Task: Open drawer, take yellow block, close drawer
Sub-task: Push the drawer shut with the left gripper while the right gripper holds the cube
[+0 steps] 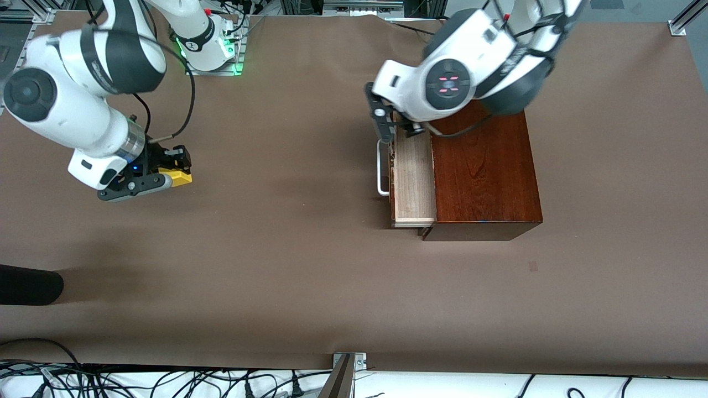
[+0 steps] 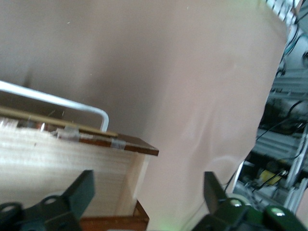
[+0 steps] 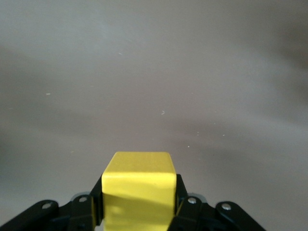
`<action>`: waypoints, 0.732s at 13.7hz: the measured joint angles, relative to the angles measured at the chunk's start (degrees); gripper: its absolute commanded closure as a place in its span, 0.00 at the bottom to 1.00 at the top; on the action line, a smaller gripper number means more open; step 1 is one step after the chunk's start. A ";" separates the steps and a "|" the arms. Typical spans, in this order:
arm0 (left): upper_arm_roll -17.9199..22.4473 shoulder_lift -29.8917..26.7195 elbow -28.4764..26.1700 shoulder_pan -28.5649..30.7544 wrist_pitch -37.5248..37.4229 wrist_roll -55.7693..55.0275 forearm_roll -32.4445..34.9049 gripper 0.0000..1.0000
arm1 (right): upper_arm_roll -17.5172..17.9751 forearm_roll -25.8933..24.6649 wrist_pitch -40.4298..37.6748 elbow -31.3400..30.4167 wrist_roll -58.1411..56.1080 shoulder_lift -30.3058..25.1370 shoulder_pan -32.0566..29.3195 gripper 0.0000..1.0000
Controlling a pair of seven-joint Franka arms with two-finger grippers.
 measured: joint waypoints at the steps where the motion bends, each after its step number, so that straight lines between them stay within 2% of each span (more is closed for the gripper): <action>1: 0.00 1.73 0.97 -2.09 2.72 1.86 2.78 0.00 | 0.00 -0.01 3.11 -2.63 0.00 0.01 -0.61 1.00; 4: 0.03 5.74 1.48 -6.75 13.90 8.30 7.67 0.00 | 0.02 -0.01 11.87 -9.52 0.65 0.03 -1.07 1.00; 6: 0.21 8.68 1.48 -7.04 18.88 13.32 8.48 0.00 | 0.02 -0.02 16.48 -13.18 2.15 0.21 -1.13 1.00; 10: 0.89 14.08 1.54 -6.72 22.49 15.91 11.20 0.00 | 0.02 -0.02 25.73 -19.25 2.74 2.09 -1.52 1.00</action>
